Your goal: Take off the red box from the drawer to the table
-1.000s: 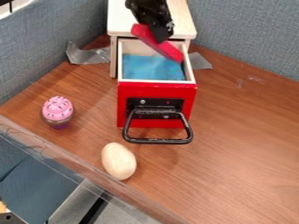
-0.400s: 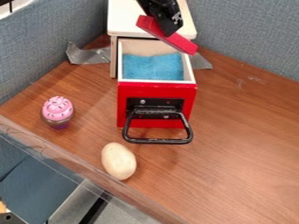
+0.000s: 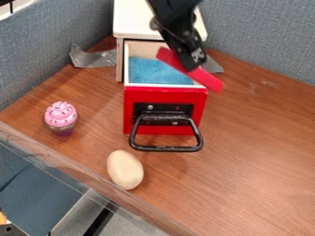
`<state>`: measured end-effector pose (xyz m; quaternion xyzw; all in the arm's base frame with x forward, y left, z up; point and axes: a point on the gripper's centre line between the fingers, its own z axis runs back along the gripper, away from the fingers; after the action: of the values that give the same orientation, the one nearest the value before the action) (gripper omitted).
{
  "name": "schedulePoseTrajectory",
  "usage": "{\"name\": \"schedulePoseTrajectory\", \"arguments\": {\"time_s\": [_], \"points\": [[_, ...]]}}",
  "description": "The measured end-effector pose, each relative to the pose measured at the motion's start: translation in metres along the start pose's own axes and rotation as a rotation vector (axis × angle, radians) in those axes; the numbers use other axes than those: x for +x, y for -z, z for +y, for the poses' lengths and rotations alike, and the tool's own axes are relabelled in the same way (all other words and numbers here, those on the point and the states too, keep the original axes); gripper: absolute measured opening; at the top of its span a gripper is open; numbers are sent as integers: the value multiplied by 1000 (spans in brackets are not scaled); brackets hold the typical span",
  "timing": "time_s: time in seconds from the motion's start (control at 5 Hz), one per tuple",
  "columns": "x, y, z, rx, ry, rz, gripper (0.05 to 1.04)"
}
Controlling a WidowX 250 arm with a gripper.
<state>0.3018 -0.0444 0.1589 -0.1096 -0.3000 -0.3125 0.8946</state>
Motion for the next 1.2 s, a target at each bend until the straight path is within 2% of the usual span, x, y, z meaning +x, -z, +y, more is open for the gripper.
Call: {"name": "schedulePoseTrajectory", "arguments": {"time_s": [0.4, 0.8, 1.2], "points": [[-9, 7, -37, -58, 65, 8, 517], [-31, 28, -65, -104, 109, 51, 517], [-53, 50, -81, -129, 126, 92, 517]]}}
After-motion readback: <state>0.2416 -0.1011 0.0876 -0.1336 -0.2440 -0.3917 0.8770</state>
